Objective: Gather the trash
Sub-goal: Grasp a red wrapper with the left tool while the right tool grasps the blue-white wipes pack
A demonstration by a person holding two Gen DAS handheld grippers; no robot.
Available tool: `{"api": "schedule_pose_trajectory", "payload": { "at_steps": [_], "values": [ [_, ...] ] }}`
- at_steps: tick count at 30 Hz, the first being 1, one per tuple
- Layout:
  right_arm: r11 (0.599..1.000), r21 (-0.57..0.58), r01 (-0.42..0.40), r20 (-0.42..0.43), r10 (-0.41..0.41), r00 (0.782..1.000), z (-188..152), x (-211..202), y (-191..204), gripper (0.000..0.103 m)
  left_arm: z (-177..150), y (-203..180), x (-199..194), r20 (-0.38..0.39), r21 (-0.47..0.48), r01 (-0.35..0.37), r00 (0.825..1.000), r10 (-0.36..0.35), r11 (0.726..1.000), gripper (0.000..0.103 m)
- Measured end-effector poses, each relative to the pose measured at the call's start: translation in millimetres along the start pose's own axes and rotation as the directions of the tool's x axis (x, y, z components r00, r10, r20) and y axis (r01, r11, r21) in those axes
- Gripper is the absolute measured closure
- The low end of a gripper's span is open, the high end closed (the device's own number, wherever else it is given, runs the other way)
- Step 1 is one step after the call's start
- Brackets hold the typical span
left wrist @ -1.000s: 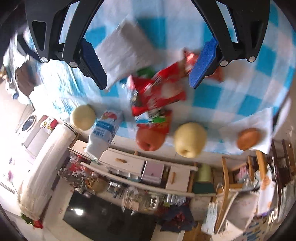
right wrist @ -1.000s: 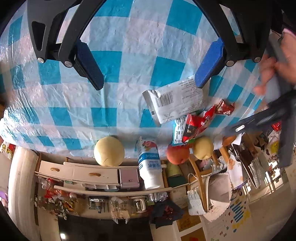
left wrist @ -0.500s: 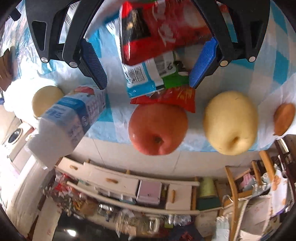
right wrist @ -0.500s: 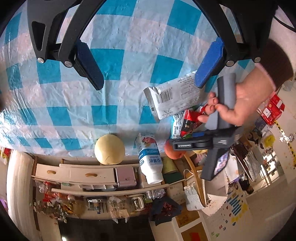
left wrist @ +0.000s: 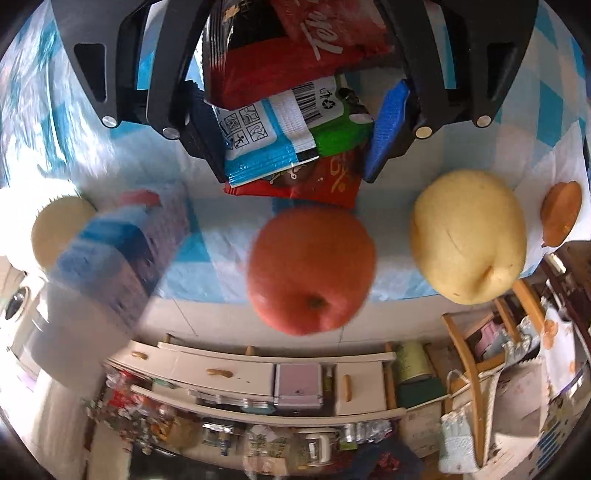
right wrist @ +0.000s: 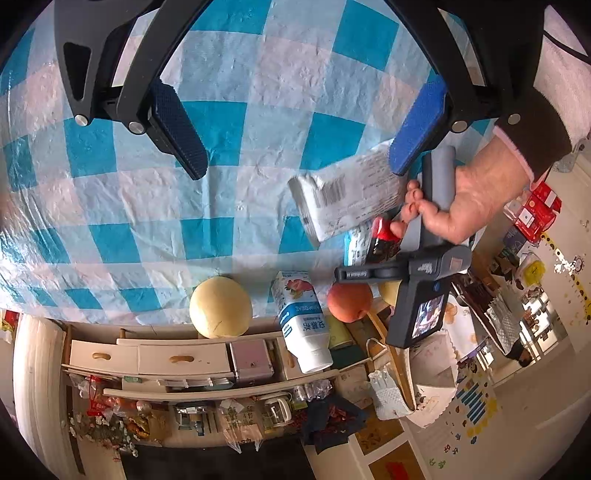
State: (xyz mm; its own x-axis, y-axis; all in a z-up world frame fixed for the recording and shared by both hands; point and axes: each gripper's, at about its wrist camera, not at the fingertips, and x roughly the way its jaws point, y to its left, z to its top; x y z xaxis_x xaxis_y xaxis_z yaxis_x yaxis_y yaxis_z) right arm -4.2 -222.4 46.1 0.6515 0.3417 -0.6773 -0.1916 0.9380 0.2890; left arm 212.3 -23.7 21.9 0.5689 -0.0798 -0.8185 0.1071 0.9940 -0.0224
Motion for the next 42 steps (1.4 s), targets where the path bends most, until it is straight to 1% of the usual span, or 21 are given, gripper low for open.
{"api": "schedule_pose_trajectory", "payload": {
  "at_steps": [3, 5, 6, 9, 14, 15, 17, 20, 21, 22, 23, 24, 26, 28, 29, 31, 32, 34, 36, 37, 42],
  "values": [
    [1.000, 0.000, 0.020, 0.004, -0.020, 1.000, 0.8, 0.3, -3.4, 0.004, -10.6, -10.3, -8.1, -0.004, 0.032, 0.032, 0.999, -0.032, 0.999, 0.032],
    [0.999, 0.001, 0.035, 0.011, -0.035, 0.999, 1.7, -0.4, -6.5, 0.004, -19.5, -15.8, -15.8, -0.011, 0.050, 0.069, 0.998, -0.069, 0.996, 0.032],
    [0.999, 0.004, 0.046, 0.015, -0.046, 0.999, 2.2, -0.9, -8.6, 0.004, -27.2, -20.6, -21.2, -0.015, 0.059, 0.091, 0.996, -0.091, 0.994, 0.032],
    [0.998, 0.022, 0.067, 0.011, -0.067, 0.998, 2.7, -0.2, -16.5, 0.004, -52.5, -37.0, -37.8, -0.018, 0.117, 0.119, 0.993, -0.118, 0.986, 0.032],
    [0.997, 0.040, 0.067, 0.012, -0.068, 0.998, 3.0, -1.9, -21.8, 0.004, -87.4, -53.7, -65.3, -0.049, 0.159, 0.197, 0.980, -0.191, 0.967, 0.032],
    [0.997, 0.039, 0.067, 0.010, -0.067, 0.998, 2.4, -2.0, -21.9, 0.004, -93.3, -54.5, -72.3, -0.058, 0.159, 0.220, 0.975, -0.213, 0.962, 0.032],
    [0.997, 0.044, 0.059, -0.002, -0.059, 0.998, 2.4, -1.1, -22.6, 0.004, -100.8, -46.6, -89.5, -0.048, 0.129, 0.251, 0.968, -0.247, 0.959, 0.032],
    [0.997, 0.061, 0.037, -0.021, -0.035, 0.999, 0.4, 0.4, -23.7, 0.004, -107.8, -20.9, -115.2, 0.011, 0.049, 0.267, 0.963, -0.268, 0.962, 0.030],
    [0.998, 0.065, 0.027, -0.028, -0.025, 0.999, -0.5, 1.3, -23.1, 0.004, -108.7, -6.4, -125.4, 0.048, 0.015, 0.252, 0.966, -0.253, 0.968, 0.030],
    [0.998, 0.068, 0.017, -0.034, -0.014, 0.999, -1.4, 2.3, -22.2, 0.004, -109.4, 8.6, -134.4, 0.086, -0.010, 0.219, 0.972, -0.217, 0.976, 0.028],
    [0.997, 0.075, 0.002, -0.041, 0.001, 0.999, -2.2, 3.8, -21.0, 0.004, -109.9, 24.2, -140.5, 0.113, -0.034, 0.180, 0.978, -0.175, 0.983, 0.026],
    [0.997, 0.079, -0.010, -0.045, 0.014, 0.999, -3.5, 4.7, -18.3, 0.004, -108.5, 35.8, -141.1, 0.120, -0.056, 0.153, 0.982, -0.145, 0.987, 0.022],
    [0.995, 0.087, -0.042, -0.055, 0.047, 0.997, -5.1, 7.4, -13.8, 0.004, -107.4, 68.1, -136.2, 0.090, -0.139, 0.081, 0.994, -0.069, 0.987, 0.022],
    [0.995, 0.080, -0.062, -0.064, 0.068, 0.996, -6.3, 10.0, -6.3, 0.004, -107.6, 89.6, -131.1, 0.065, -0.217, 0.037, 0.998, -0.024, 0.975, 0.022],
    [0.995, 0.068, -0.073, -0.068, 0.078, 0.995, -7.0, 11.6, -0.7, 0.004, -107.5, 98.1, -127.4, 0.052, -0.254, 0.024, 0.999, -0.011, 0.967, 0.022],
    [0.995, 0.045, -0.093, -0.075, 0.096, 0.992, -8.2, 13.6, 8.9, 0.004, -109.3, 104.6, -119.7, 0.037, -0.288, 0.019, 0.999, -0.009, 0.958, 0.022],
    [0.994, 0.030, -0.106, -0.083, 0.108, 0.991, -9.1, 15.4, 14.4, 0.004, -111.1, 105.6, -116.2, 0.032, -0.296, 0.022, 0.999, -0.013, 0.955, 0.022],
    [0.993, 0.000, -0.117, -0.096, 0.116, 0.989, -11.8, 18.0, 23.1, 0.004, -108.5, 97.1, -102.6, 0.012, -0.271, 0.024, 1.000, -0.022, 0.962, 0.019],
    [0.993, -0.032, -0.111, -0.110, 0.107, 0.988, -14.4, 20.5, 29.7, 0.004, -103.3, 90.0, -91.1, -0.003, -0.216, -0.026, 1.000, 0.026, 0.976, 0.018],
    [0.993, -0.040, -0.107, -0.113, 0.102, 0.988, -15.2, 21.1, 30.5, 0.004, -102.4, 88.5, -88.0, 0.000, -0.201, -0.039, 0.999, 0.039, 0.979, 0.017],
    [0.993, -0.057, -0.107, -0.121, 0.100, 0.988, -16.7, 23.7, 34.0, 0.004, -100.6, 107.3, -76.7, -0.007, -0.234, -0.040, 0.999, 0.039, 0.971, 0.017]
  ]
}}
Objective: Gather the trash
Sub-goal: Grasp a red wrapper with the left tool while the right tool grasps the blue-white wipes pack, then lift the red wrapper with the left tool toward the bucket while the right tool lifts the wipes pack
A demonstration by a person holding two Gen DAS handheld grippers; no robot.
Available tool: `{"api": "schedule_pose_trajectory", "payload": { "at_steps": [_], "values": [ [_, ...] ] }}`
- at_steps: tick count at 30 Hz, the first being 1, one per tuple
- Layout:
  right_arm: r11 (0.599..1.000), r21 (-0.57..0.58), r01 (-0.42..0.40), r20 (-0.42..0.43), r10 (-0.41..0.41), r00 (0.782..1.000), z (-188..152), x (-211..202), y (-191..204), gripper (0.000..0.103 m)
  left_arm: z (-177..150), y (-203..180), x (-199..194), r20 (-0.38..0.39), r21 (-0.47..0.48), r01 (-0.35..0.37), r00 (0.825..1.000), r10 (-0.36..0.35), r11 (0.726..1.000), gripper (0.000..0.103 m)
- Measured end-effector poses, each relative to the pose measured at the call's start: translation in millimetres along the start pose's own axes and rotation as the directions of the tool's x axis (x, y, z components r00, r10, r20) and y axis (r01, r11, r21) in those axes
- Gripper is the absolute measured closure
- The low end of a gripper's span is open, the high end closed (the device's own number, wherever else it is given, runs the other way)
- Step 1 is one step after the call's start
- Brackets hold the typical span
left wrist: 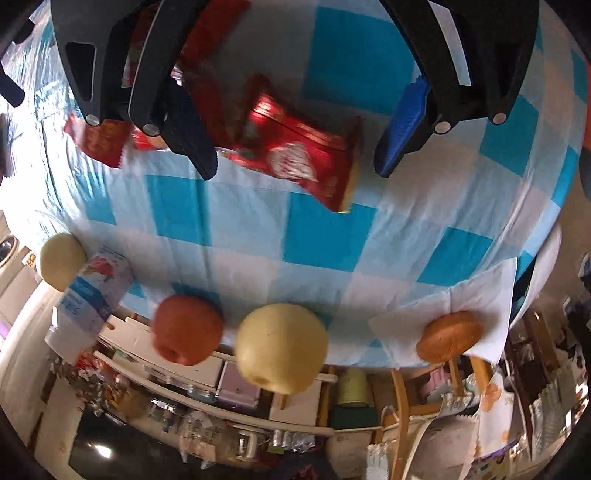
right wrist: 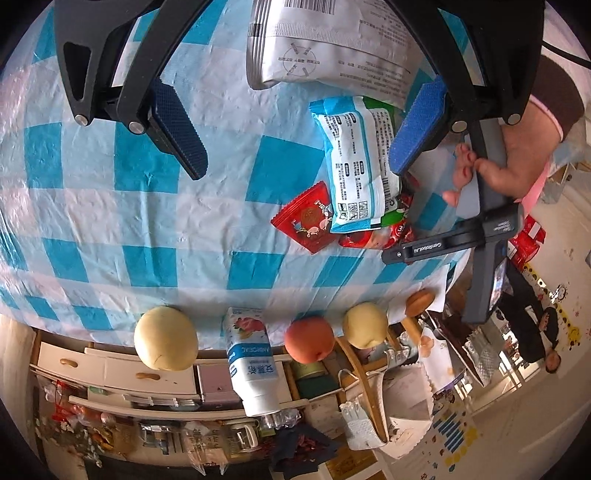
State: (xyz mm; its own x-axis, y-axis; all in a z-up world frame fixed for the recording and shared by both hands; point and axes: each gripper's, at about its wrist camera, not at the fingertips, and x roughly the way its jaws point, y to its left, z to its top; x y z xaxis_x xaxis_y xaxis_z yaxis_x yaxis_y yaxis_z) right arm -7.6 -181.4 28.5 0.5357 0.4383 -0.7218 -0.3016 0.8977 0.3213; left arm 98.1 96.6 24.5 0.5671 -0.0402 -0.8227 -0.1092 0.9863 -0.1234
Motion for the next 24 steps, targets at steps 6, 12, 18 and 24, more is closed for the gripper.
{"api": "schedule_pose_trajectory", "payload": {
  "at_steps": [6, 12, 18, 24],
  "values": [
    [1.000, -0.021, 0.002, -0.009, -0.002, 1.000, -0.8, 6.4, 5.3, 0.004, -2.2, -2.2, 1.0, 0.041, 0.045, 0.002, 0.999, -0.004, 0.999, 0.037],
    [1.000, -0.024, -0.015, -0.019, 0.014, 1.000, 0.1, 15.4, 12.8, 0.004, -6.4, -9.2, -1.7, 0.060, 0.056, -0.014, 0.998, 0.011, 0.998, 0.056],
    [0.998, -0.062, -0.009, -0.037, 0.007, 0.999, -3.5, 29.8, 26.0, 0.004, -10.0, -3.9, -11.7, 0.070, 0.033, 0.009, 0.997, -0.012, 0.999, 0.062],
    [0.994, -0.100, 0.036, -0.054, -0.041, 0.998, -9.3, 47.5, 38.5, 0.006, -14.8, 2.9, -33.8, 0.105, -0.005, 0.048, 0.993, -0.047, 0.999, 0.072]
  ]
}}
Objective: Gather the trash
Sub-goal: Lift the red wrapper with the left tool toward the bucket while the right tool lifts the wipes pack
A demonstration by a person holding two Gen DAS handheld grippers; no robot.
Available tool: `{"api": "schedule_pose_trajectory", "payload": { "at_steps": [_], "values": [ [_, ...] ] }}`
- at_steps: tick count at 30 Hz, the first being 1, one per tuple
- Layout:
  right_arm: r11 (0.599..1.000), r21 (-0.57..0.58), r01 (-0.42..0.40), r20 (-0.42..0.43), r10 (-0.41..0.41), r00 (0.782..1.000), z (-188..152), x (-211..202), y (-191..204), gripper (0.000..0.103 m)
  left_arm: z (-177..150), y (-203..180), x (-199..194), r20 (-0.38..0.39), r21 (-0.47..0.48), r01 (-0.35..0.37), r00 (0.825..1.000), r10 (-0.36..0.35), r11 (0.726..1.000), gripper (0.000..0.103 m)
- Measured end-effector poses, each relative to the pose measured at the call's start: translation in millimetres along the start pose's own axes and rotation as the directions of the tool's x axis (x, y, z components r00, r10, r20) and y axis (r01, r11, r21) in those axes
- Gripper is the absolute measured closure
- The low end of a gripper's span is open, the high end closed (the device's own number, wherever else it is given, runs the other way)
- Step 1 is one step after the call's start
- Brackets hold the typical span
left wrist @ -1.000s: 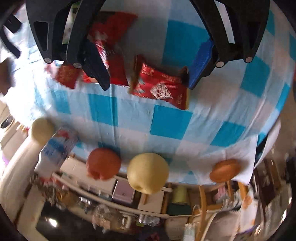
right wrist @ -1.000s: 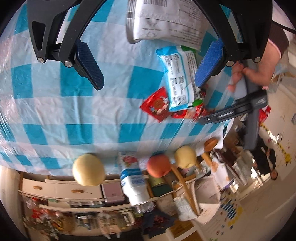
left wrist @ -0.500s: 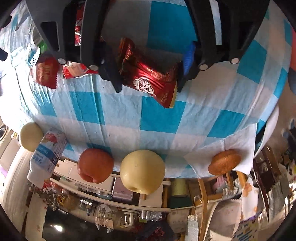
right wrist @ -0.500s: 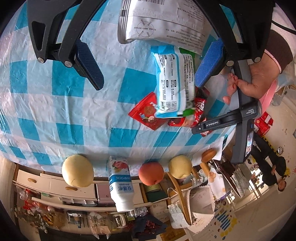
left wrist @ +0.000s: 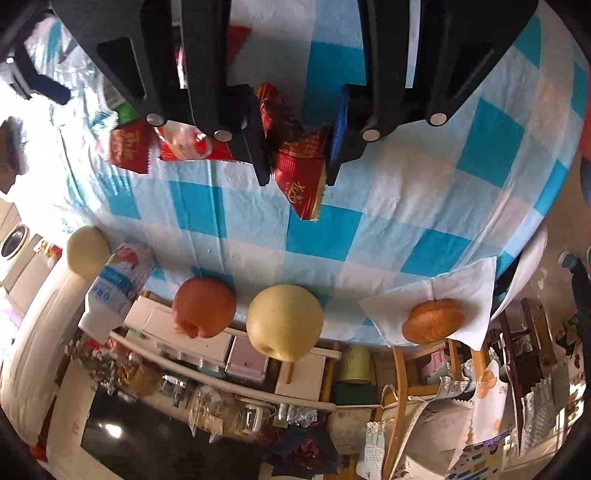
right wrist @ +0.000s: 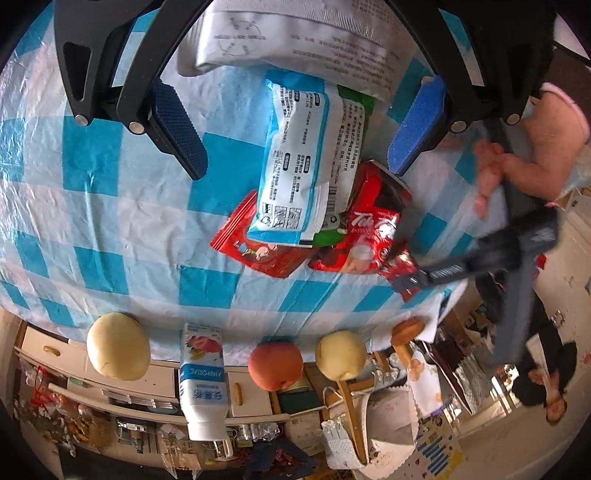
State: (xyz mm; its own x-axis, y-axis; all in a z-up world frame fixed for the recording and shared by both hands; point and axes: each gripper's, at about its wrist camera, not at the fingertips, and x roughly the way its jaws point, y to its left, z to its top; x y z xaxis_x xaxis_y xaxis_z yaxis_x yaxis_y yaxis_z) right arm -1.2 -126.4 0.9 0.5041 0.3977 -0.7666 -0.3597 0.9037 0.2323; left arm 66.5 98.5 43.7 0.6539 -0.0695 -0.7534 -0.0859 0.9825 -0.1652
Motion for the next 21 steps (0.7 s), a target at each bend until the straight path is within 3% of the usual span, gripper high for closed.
{"api": "schedule_pose_trajectory", "payload": {
  "at_steps": [2, 3, 4, 7, 9, 12, 21],
  "values": [
    [0.999, -0.028, 0.027, -0.013, -0.028, 1.000, -2.6, 7.2, 6.4, 0.015, -4.1, 0.9, -3.1, -0.001, -0.004, 0.002, 1.000, -0.002, 1.000, 0.072],
    [0.999, -0.040, 0.037, -0.020, -0.038, 0.999, -3.4, 10.2, 8.4, 0.027, -6.3, 1.5, -4.3, -0.002, -0.007, 0.005, 1.000, -0.005, 1.000, 0.073],
    [0.998, -0.054, 0.045, -0.025, -0.046, 0.999, -4.8, 13.0, 11.7, 0.029, -8.6, 2.5, -5.4, -0.003, -0.012, 0.008, 1.000, -0.008, 1.000, 0.073],
    [0.991, -0.105, 0.080, -0.028, -0.084, 0.996, -7.9, 17.1, 21.7, 0.030, -16.0, 7.4, -12.3, -0.002, -0.030, 0.017, 1.000, -0.017, 0.999, 0.073],
    [0.983, -0.156, 0.098, -0.022, -0.103, 0.994, -10.3, 19.3, 29.4, 0.038, -20.3, 11.1, -17.9, -0.004, -0.044, 0.024, 1.000, -0.024, 0.999, 0.073],
    [0.966, -0.218, 0.137, 0.000, -0.140, 0.990, -13.4, 20.9, 38.5, 0.041, -26.4, 15.8, -30.2, 0.007, -0.063, 0.039, 0.999, -0.038, 0.997, 0.074],
    [0.955, -0.248, 0.160, 0.032, -0.157, 0.987, -15.1, 19.6, 42.8, 0.056, -40.5, 27.0, -61.1, 0.045, -0.120, 0.068, 0.997, -0.063, 0.990, 0.074]
  ]
}}
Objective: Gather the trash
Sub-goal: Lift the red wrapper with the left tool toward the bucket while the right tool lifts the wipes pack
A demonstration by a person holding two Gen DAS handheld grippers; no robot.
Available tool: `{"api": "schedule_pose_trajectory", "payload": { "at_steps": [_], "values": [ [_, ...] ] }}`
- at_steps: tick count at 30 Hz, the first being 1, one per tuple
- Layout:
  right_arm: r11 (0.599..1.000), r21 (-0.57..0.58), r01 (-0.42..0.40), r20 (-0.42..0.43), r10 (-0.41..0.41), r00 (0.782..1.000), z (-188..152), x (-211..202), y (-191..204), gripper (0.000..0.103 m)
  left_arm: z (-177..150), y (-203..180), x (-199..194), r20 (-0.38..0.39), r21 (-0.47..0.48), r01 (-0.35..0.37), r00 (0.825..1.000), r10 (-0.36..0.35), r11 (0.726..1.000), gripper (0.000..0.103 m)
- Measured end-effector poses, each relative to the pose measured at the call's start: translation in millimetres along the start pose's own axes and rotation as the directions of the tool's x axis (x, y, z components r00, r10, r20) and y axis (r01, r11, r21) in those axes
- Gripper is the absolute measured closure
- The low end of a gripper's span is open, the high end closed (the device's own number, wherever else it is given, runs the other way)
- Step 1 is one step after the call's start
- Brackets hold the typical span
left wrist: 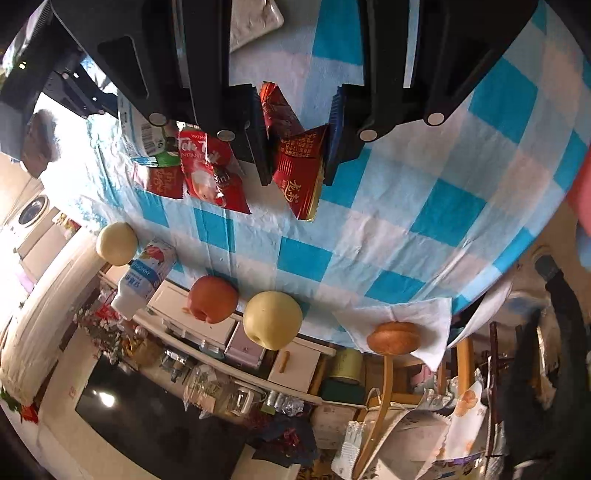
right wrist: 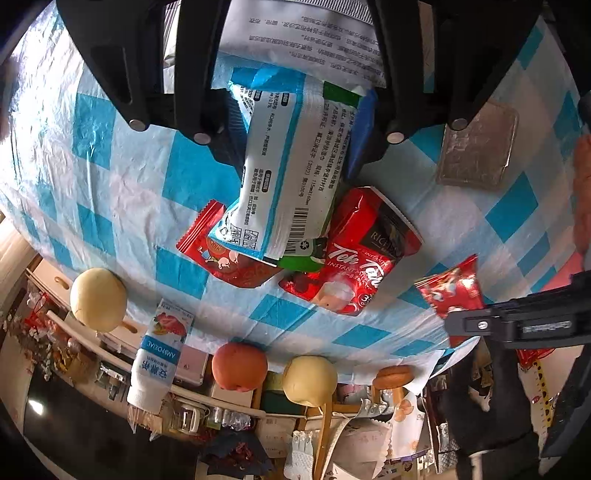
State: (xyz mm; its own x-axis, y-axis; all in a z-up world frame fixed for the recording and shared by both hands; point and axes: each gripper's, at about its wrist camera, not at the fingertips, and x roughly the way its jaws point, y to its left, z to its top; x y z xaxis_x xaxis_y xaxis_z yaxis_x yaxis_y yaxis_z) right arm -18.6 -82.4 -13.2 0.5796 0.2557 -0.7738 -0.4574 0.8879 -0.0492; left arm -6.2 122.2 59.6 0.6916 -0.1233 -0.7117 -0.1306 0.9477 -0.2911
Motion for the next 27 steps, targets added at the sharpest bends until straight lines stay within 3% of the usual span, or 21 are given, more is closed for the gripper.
{"api": "schedule_pose_trajectory", "payload": {
  "at_steps": [4, 17, 27],
  "values": [
    [1.000, 0.005, 0.004, 0.017, -0.004, 1.000, -0.6, -3.2, -0.5, 0.061, -5.2, 11.9, -11.7, 0.015, -0.039, 0.018, 1.000, -0.018, 0.999, 0.074],
    [0.996, 0.092, -0.019, 0.125, 0.008, 0.992, 1.9, -37.1, -10.9, 0.062, -4.9, 32.1, -32.5, 0.051, -0.074, 0.076, 0.996, -0.073, 0.994, 0.074],
    [0.969, 0.202, -0.143, 0.219, 0.098, 0.971, 8.7, -77.3, -21.0, 0.062, 9.0, 46.4, -55.8, 0.100, -0.119, 0.136, 0.987, -0.124, 0.984, 0.074]
  ]
}}
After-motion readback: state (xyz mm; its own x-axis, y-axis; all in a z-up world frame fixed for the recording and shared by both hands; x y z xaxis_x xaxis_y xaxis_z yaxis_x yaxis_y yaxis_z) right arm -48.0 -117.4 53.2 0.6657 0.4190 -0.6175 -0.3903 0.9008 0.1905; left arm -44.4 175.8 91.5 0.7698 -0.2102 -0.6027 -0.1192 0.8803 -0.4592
